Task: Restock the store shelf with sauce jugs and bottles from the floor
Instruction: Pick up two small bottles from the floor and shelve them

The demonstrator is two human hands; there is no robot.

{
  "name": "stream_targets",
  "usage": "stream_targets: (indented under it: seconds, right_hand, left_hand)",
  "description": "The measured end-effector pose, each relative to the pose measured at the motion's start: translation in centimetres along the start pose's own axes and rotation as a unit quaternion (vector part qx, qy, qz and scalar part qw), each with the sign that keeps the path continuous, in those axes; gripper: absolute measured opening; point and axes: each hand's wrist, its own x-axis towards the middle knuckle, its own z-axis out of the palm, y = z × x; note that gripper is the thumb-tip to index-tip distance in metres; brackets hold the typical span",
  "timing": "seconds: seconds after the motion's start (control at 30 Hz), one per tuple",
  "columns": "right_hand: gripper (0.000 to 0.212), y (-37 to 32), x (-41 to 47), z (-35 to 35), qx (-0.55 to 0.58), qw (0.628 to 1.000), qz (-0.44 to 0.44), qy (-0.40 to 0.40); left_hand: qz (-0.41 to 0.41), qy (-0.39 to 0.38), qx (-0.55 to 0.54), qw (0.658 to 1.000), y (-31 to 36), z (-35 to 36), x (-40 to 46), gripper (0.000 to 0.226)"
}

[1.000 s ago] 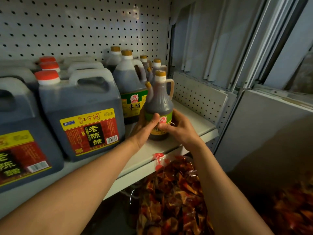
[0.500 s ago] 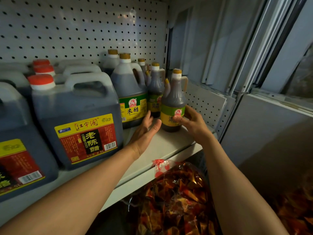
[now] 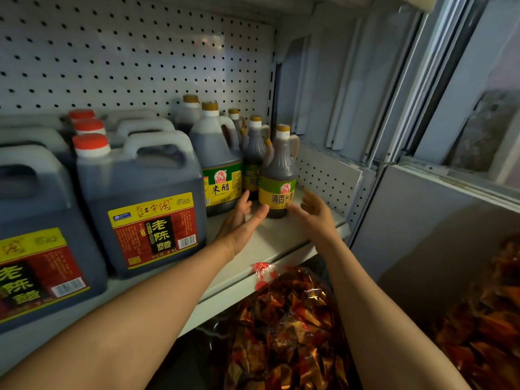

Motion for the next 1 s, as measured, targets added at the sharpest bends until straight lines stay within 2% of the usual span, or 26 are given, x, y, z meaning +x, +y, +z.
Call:
stream_targets:
  seconds: [0.07, 0.23, 0.37, 0.53, 0.7, 0.83, 1.0]
  right_hand:
    - [0.08, -0.3, -2.6, -1.0, -0.023, 1.0, 0.005, 0.017]
    - [0.083, -1.4, -8.6, -4.3, -0.089, 0.996, 0.017, 0.015]
    - [0.087, -3.2, -13.2, -5.0, -0.151, 0.988, 0.026, 0.007]
    - [0.087, -4.3, -18.5, -4.8, -0.223, 0.974, 0.033, -0.026]
    - [0.089, -4.3, -25.1, -4.1, -0.343, 0.938, 0.043, -0.037]
    - [0.091, -4.6, -30.1, -4.3, -0.413, 0.908, 0.066, -0.016]
    - [0.085, -4.8, -37.1, -2.6, -0.422, 0.901, 0.102, 0.017]
  left_hand:
    - [-0.022, 0.016, 0.031, 0.999, 0.3, -0.1, -0.4, 0.108]
    - [-0.001, 0.129, 0.069, 0.989, 1.9, 0.4, -4.0, 0.089]
    - [0.009, 0.16, 0.089, 0.983, 3.3, 0.7, -10.1, 0.073]
    - [-0.019, 0.138, 0.127, 0.982, 2.9, 0.4, -16.7, 0.063]
    - [-0.022, 0.077, 0.218, 0.973, 1.4, 0.3, -22.2, 0.064]
    - [-0.014, 0.031, 0.259, 0.965, 0.7, -0.2, -25.6, 0.068]
    - [0.019, -0.025, 0.273, 0.961, -0.9, -2.7, -30.9, 0.073]
